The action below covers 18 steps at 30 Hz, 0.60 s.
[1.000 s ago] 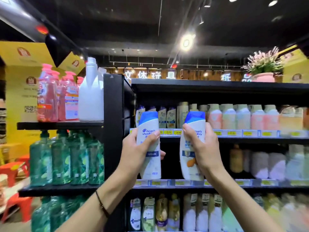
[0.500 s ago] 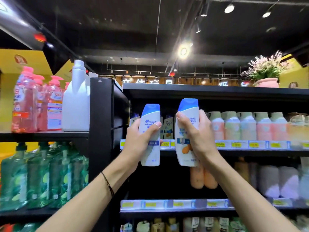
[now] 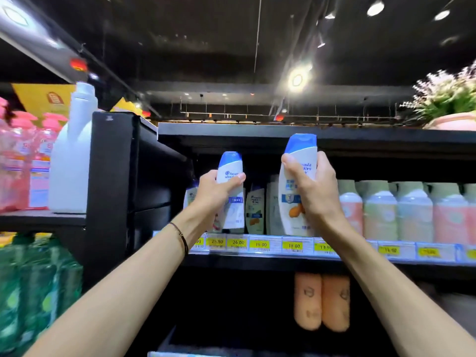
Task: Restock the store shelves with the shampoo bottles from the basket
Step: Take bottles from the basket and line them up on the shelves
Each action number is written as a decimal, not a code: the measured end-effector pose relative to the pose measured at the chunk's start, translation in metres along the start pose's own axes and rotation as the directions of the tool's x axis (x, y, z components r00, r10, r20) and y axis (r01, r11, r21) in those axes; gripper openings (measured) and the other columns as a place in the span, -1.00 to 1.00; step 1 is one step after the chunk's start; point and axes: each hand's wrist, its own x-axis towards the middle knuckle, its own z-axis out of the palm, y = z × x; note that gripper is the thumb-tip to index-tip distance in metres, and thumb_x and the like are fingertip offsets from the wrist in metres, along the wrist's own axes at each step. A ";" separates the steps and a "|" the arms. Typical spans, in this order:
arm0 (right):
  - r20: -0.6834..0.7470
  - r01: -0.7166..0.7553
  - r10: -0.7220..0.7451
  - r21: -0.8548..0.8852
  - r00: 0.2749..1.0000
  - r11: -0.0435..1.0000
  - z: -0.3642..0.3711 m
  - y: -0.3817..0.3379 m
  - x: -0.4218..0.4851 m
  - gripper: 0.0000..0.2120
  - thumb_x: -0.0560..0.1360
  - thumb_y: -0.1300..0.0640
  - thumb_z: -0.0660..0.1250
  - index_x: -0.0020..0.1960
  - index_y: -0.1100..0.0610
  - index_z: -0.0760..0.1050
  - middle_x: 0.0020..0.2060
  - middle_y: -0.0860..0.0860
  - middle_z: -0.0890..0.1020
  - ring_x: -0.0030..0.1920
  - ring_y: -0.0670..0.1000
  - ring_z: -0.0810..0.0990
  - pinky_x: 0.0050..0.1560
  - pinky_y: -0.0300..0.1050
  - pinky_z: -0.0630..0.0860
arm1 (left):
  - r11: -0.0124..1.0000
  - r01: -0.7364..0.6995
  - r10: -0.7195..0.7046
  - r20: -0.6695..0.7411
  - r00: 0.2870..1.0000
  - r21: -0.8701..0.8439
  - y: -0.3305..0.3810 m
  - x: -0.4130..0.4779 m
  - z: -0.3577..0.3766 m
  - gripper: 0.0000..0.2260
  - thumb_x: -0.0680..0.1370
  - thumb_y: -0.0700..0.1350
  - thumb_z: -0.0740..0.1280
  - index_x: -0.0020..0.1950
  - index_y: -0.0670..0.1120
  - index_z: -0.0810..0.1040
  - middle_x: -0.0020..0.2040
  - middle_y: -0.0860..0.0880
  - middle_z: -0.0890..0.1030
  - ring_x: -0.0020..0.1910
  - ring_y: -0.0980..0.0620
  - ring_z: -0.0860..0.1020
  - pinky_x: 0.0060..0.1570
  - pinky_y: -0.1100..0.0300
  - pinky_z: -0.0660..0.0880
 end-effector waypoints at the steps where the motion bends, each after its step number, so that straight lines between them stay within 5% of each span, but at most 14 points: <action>1: 0.006 0.003 -0.003 -0.010 1.000 1.000 -0.001 0.005 0.004 -0.52 0.38 -0.35 0.46 -0.08 0.02 0.40 -0.33 -0.15 0.57 -0.39 0.00 0.62 -0.58 -0.06 0.51 | 0.999 0.016 -0.016 0.011 1.000 0.034 -0.004 0.008 0.002 -0.69 0.50 0.00 0.54 0.06 -0.17 0.58 -0.19 -0.06 0.63 -0.45 0.16 0.56 -0.48 0.28 0.48; 5: 0.030 0.046 -0.044 -0.076 0.999 0.996 -0.004 0.020 0.011 -0.50 0.41 -0.39 0.41 -0.06 0.01 0.37 -0.29 -0.17 0.59 -0.26 0.12 0.66 -0.40 0.21 0.61 | 0.976 0.100 -0.117 0.079 0.990 0.191 -0.019 0.033 0.011 -0.65 0.45 -0.05 0.59 0.08 -0.20 0.57 -0.09 -0.13 0.70 -0.27 0.02 0.66 -0.40 0.26 0.53; 7: 0.038 0.059 -0.057 -0.067 0.998 0.996 -0.006 0.026 0.013 -0.50 0.43 -0.38 0.40 -0.03 0.03 0.36 -0.28 -0.18 0.60 -0.26 0.09 0.66 -0.34 0.25 0.62 | 0.961 0.138 -0.165 0.101 0.981 0.238 -0.027 0.040 0.016 -0.51 0.46 -0.16 0.57 0.32 -0.28 0.51 0.07 -0.19 0.69 -0.19 0.04 0.68 -0.38 0.27 0.55; 9: 0.059 0.077 -0.073 -0.064 0.996 0.995 -0.008 0.029 0.014 -0.51 0.46 -0.34 0.39 0.00 0.06 0.36 -0.28 -0.17 0.59 -0.25 0.08 0.65 -0.32 0.20 0.62 | 0.944 0.160 -0.203 0.123 0.971 0.290 -0.036 0.042 0.019 -0.37 0.48 -0.22 0.54 0.48 -0.33 0.38 0.12 -0.19 0.69 -0.21 0.11 0.65 -0.39 0.34 0.53; 12: 0.140 0.035 -0.042 0.051 0.989 0.998 -0.011 0.034 0.016 -0.56 0.51 -0.24 0.42 0.04 0.07 0.34 -0.29 -0.14 0.56 -0.33 0.04 0.65 -0.53 -0.02 0.55 | 0.927 0.183 -0.242 0.151 0.959 0.326 -0.045 0.048 0.020 -0.29 0.46 -0.12 0.58 0.48 -0.33 0.34 -0.13 -0.06 0.73 -0.27 0.12 0.67 -0.28 0.25 0.58; 15: 0.193 0.011 -0.027 0.085 0.981 0.996 -0.012 0.039 0.018 -0.58 0.56 -0.19 0.40 0.08 0.09 0.30 -0.29 -0.16 0.56 -0.37 -0.06 0.65 -0.55 -0.09 0.54 | 0.898 0.191 -0.268 0.148 0.952 0.396 -0.054 0.056 0.020 -0.24 0.44 0.02 0.60 0.51 -0.21 0.33 0.10 -0.14 0.67 0.01 -0.08 0.63 0.00 0.04 0.59; 18: 0.188 0.042 -0.053 0.062 0.981 0.997 -0.010 0.044 0.020 -0.62 0.58 -0.17 0.37 0.06 0.06 0.28 -0.30 -0.21 0.57 -0.36 -0.14 0.63 -0.53 -0.11 0.55 | 0.856 0.204 -0.275 0.084 0.958 0.475 -0.064 0.067 0.018 -0.43 0.58 -0.11 0.44 0.54 -0.10 0.32 0.23 -0.24 0.60 0.00 -0.11 0.55 -0.10 0.03 0.48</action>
